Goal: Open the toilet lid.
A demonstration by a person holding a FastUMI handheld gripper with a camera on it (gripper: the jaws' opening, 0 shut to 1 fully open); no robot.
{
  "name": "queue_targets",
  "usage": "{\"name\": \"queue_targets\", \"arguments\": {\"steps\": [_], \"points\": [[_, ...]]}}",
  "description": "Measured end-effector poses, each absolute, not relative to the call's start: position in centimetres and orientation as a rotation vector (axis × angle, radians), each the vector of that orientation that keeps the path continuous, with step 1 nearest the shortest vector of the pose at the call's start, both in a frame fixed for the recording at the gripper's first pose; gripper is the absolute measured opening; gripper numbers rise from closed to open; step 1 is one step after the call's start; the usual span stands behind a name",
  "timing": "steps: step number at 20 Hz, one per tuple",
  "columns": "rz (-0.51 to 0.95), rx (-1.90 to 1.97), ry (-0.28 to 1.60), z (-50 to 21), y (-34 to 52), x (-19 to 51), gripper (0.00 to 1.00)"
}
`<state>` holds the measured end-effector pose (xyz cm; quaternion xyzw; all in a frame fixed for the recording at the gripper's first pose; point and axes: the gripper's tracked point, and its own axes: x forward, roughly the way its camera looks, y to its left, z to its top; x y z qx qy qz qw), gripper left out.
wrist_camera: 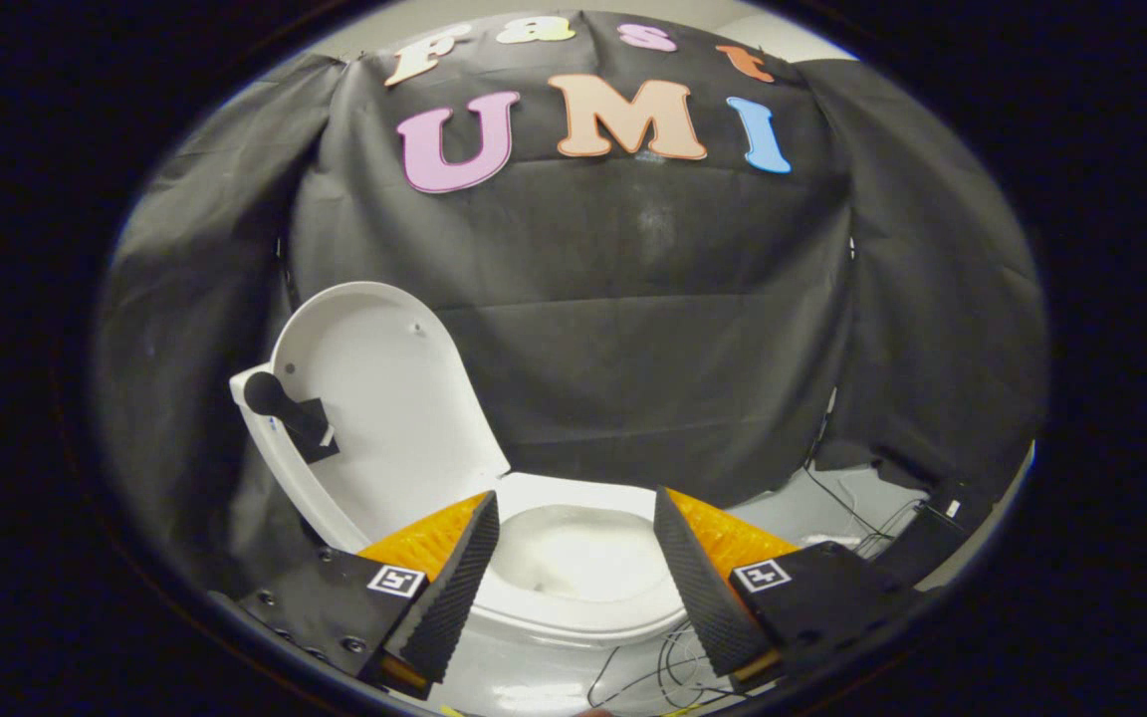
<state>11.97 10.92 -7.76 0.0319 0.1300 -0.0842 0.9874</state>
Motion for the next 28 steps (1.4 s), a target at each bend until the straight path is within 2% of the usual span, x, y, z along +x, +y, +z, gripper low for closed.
{"name": "queue_targets", "arguments": {"steps": [5,11,14,20,28], "points": [[-0.082,0.040,0.240,-8.6,10.7,10.0,0.97],[-0.085,0.009,0.196,-9.1,10.9,9.4,0.99],[-0.071,-0.020,0.119,-6.2,11.2,9.9,0.99],[-0.180,0.012,0.013,-2.7,6.6,9.3,1.00],[-0.220,0.023,0.094,-6.0,2.7,8.8,1.00]]}}
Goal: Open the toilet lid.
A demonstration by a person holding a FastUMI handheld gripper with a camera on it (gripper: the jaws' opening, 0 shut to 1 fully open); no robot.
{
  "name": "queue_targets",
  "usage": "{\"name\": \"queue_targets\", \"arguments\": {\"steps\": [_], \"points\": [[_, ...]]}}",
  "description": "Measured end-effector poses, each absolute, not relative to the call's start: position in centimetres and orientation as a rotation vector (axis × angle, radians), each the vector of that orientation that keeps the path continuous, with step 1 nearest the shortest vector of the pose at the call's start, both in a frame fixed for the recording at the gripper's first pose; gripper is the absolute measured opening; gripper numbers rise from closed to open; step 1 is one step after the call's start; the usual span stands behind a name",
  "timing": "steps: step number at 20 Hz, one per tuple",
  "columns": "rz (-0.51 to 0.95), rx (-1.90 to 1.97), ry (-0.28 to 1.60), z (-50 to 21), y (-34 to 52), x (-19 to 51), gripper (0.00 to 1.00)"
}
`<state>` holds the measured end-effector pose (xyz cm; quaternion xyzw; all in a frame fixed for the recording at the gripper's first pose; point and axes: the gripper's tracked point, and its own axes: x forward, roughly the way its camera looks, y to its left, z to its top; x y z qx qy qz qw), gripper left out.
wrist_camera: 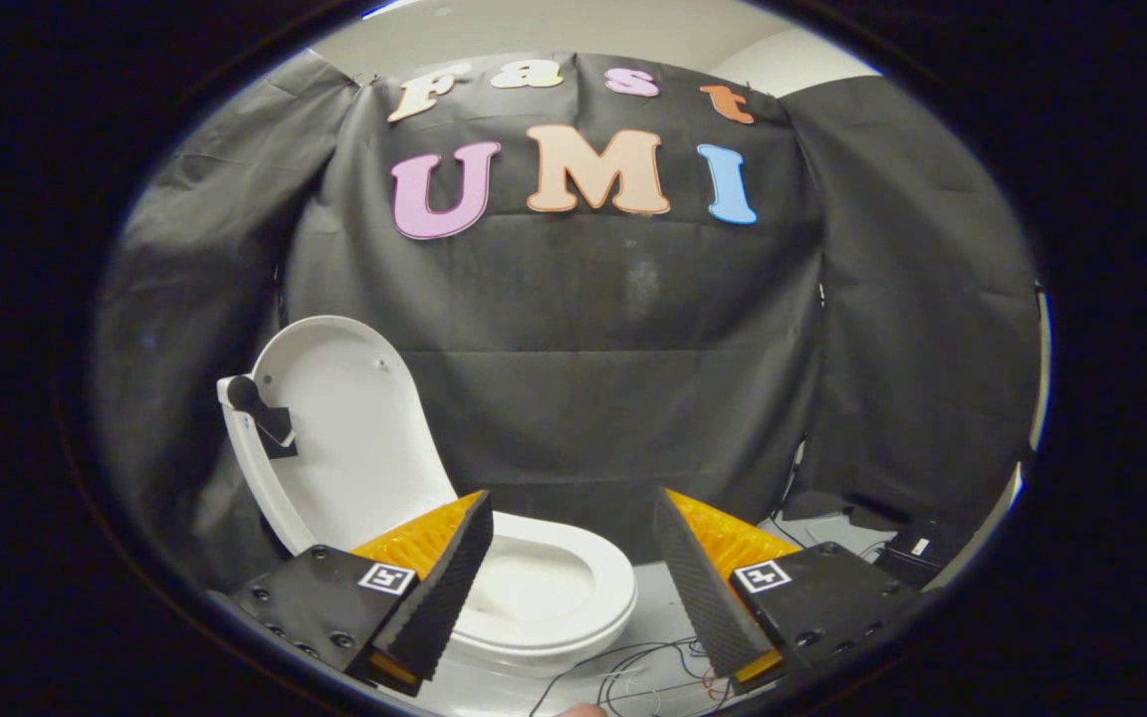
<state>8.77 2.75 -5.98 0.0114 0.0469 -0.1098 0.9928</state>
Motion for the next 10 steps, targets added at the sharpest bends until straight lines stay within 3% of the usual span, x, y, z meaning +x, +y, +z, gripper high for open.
{"name": "queue_targets", "arguments": {"steps": [10], "points": [[-0.199,0.043,0.053,-4.7,4.0,10.4,0.98]]}}
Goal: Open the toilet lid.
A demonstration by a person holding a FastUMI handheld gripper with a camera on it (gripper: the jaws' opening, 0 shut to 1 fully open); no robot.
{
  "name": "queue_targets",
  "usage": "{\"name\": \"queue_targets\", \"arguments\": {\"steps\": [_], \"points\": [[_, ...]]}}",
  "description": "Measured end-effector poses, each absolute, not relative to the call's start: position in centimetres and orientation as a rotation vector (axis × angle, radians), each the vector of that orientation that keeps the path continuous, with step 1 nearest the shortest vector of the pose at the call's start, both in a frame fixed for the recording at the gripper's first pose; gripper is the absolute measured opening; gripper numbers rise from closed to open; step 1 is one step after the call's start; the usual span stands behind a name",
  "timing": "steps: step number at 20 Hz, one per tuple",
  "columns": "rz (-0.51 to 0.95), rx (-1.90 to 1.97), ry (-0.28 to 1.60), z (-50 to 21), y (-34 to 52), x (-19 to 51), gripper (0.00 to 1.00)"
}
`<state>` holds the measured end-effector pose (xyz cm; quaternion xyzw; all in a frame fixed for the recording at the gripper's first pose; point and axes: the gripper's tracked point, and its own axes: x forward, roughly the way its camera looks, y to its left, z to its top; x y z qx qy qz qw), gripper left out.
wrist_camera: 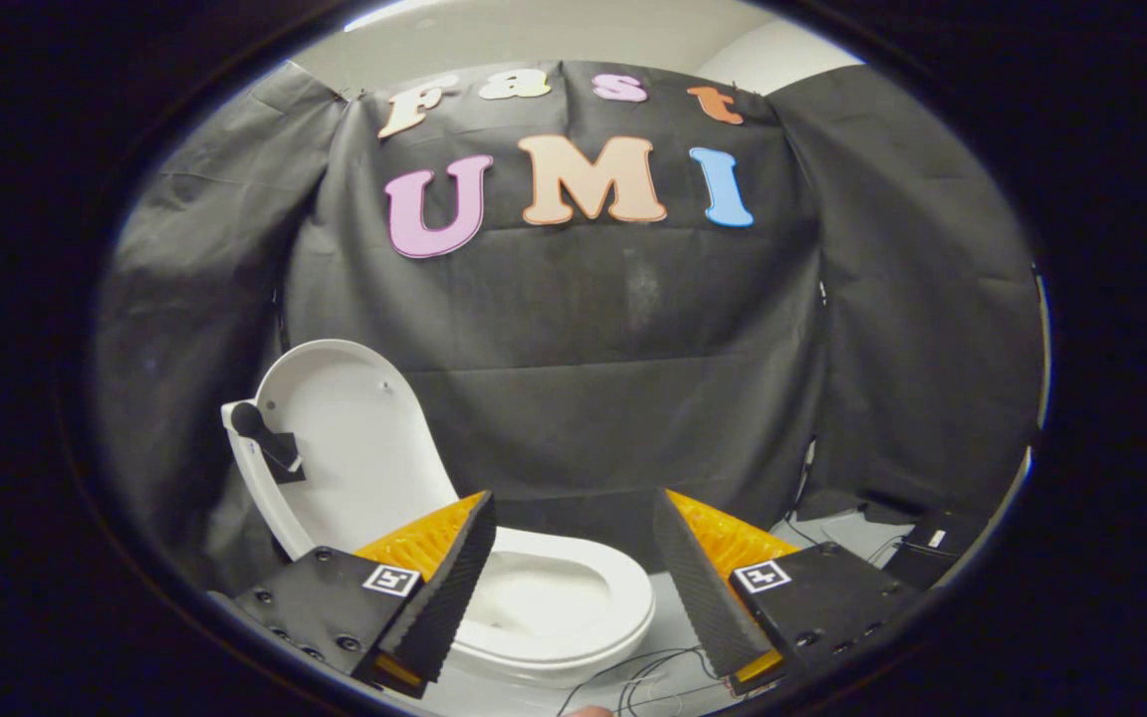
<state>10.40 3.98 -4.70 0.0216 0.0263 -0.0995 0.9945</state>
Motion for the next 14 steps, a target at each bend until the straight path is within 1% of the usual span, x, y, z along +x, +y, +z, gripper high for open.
{"name": "queue_targets", "arguments": {"steps": [5,14], "points": [[-0.208,0.060,0.013,-3.7,3.2,10.1,0.98],[-0.237,0.057,0.017,-3.8,1.8,9.2,0.98]]}}
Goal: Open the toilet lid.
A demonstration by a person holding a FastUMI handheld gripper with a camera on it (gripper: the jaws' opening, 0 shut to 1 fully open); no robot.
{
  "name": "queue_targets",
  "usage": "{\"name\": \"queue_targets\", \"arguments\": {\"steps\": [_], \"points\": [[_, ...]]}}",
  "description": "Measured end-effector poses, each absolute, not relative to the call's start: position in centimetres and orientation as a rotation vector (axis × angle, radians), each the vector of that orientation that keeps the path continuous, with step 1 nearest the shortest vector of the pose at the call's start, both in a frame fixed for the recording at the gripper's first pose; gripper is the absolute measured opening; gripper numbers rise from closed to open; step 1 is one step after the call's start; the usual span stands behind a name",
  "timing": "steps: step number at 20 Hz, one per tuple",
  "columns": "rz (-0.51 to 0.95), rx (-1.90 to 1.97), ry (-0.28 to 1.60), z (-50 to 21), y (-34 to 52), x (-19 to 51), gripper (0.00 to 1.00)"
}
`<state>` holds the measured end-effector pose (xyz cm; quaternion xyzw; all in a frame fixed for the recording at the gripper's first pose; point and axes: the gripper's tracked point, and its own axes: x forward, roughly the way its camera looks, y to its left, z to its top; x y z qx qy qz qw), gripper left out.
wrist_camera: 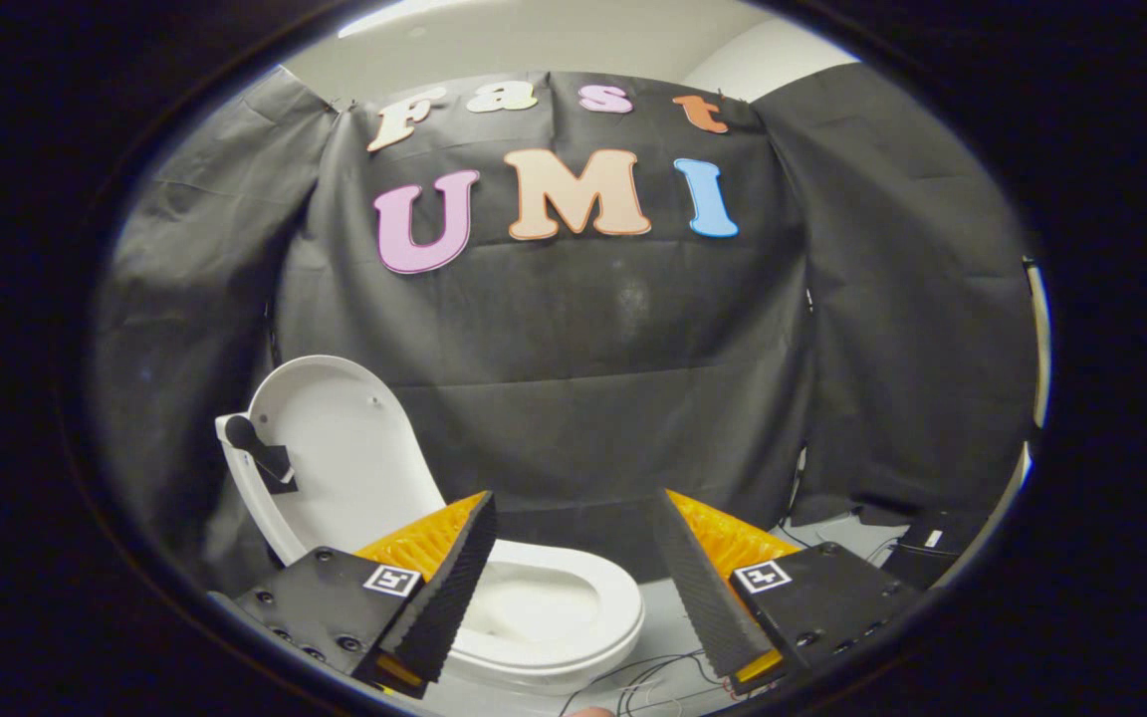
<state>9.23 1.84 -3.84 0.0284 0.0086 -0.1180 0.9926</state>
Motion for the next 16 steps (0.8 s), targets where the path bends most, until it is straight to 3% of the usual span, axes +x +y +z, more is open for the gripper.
{"name": "queue_targets", "arguments": {"steps": [16], "points": [[-0.235,0.068,0.048,-3.59,1.35,9.03,0.98]]}}
